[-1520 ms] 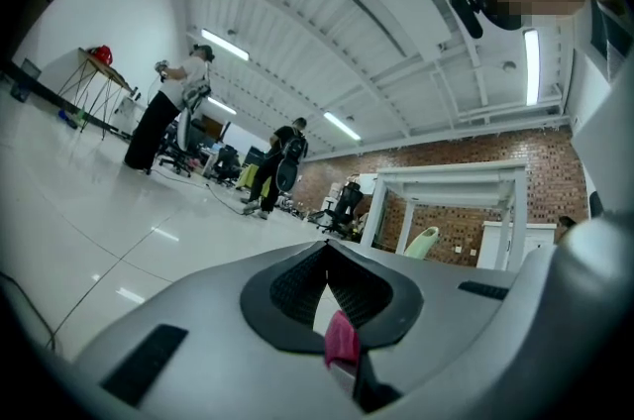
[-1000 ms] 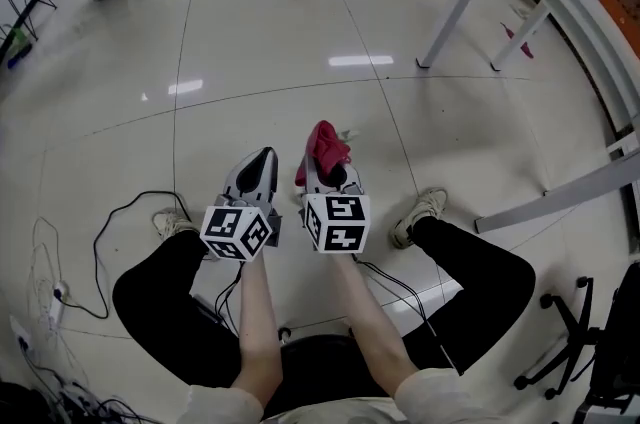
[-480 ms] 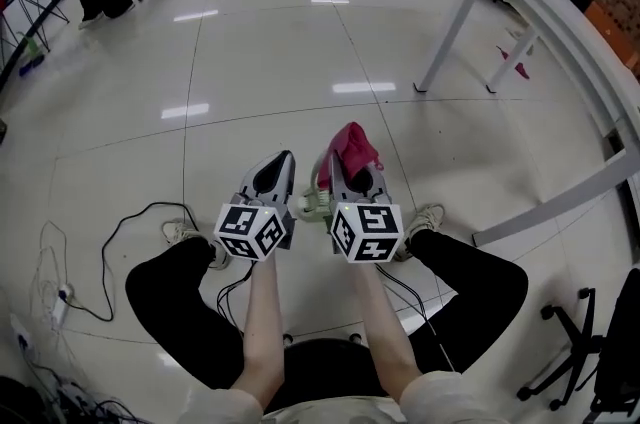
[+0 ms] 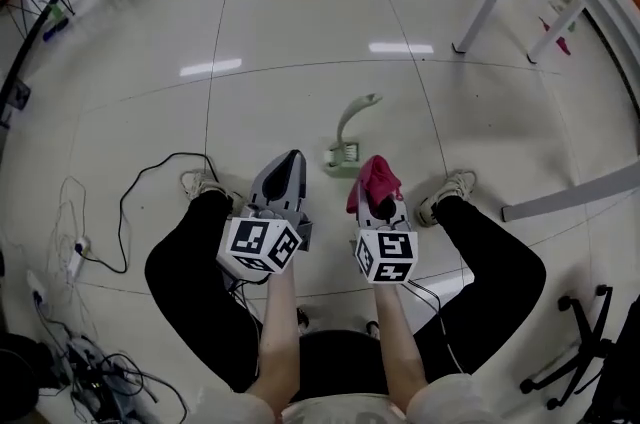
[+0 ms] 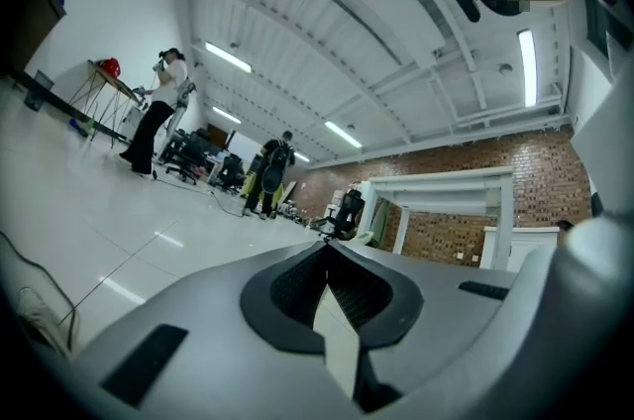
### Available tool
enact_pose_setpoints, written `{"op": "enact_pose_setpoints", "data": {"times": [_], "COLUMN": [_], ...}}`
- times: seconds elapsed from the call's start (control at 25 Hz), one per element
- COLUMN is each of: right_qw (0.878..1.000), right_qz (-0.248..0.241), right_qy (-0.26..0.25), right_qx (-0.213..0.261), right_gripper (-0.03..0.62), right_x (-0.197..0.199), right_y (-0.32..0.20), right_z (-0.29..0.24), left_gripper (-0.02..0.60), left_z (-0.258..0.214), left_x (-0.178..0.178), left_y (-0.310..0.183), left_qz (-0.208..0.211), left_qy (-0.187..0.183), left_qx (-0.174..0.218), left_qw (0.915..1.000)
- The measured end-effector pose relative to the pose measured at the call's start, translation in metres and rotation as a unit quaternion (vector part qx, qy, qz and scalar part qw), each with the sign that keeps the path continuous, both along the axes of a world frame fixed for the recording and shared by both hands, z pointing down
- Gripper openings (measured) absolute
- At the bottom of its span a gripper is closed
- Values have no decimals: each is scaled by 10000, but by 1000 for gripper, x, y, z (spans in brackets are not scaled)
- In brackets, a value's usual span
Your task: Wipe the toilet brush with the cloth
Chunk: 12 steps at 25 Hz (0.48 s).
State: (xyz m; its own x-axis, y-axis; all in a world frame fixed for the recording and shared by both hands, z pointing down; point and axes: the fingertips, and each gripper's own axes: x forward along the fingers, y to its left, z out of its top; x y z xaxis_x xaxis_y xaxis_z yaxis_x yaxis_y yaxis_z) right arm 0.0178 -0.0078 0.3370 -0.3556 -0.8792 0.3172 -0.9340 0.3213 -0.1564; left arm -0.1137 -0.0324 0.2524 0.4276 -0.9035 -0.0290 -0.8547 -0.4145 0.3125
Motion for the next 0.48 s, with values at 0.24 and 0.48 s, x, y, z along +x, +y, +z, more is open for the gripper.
{"op": "enact_pose_setpoints", "data": {"times": [0.24, 0.48], "right_qw": [9960, 9871], "right_qz": [-44, -75], "right_qy": [-173, -272], "right_qx": [876, 1576], "right_gripper": [32, 32], "right_x": [18, 40], "right_y": [61, 178], "right_z": [-58, -131], "left_gripper": [5, 5], "left_z": [-30, -88], "left_x": [9, 32], "left_y": [84, 209], "left_qz": [-103, -49], "left_qy": [100, 101], "left_qx": [508, 1021], "left_qw": [9986, 9947]}}
